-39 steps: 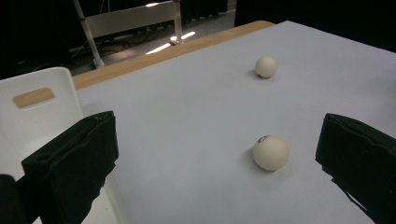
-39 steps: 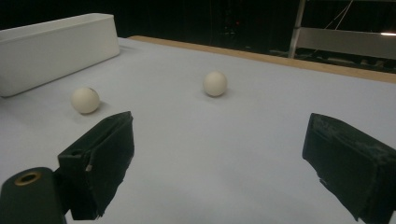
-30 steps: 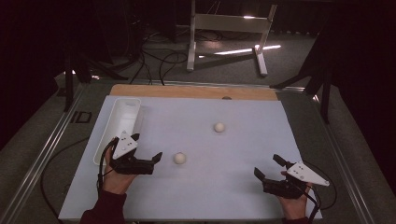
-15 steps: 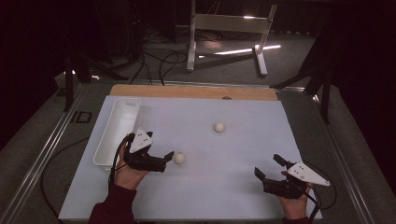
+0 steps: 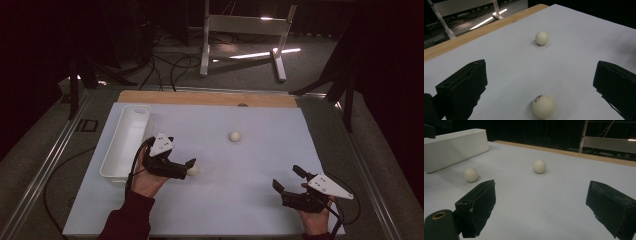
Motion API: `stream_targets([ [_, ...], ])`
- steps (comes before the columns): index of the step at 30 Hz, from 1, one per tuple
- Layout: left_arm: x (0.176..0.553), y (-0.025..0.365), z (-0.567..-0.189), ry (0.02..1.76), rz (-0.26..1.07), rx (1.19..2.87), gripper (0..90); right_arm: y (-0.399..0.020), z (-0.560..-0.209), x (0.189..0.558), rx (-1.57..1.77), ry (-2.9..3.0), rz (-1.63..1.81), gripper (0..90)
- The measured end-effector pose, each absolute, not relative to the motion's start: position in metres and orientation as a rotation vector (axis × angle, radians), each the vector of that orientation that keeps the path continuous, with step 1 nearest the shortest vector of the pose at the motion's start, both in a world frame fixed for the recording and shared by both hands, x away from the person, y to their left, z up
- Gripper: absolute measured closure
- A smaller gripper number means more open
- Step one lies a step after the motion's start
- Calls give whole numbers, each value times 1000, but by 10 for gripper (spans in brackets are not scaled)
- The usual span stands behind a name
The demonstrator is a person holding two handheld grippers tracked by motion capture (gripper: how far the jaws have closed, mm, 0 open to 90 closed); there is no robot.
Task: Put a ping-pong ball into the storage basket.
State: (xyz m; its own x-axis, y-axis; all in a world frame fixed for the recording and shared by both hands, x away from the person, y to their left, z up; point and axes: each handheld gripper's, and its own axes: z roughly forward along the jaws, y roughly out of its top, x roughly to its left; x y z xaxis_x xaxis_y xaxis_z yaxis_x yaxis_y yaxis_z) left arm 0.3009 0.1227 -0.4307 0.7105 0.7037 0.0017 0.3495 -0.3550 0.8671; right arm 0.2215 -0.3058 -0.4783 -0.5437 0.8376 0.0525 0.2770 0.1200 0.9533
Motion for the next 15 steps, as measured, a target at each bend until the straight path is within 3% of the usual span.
stream_targets([
  [15, 313, 107, -423, 776, 445, 1980, 0, -307, -478, 221, 1080, 1885, 1443, 88],
])
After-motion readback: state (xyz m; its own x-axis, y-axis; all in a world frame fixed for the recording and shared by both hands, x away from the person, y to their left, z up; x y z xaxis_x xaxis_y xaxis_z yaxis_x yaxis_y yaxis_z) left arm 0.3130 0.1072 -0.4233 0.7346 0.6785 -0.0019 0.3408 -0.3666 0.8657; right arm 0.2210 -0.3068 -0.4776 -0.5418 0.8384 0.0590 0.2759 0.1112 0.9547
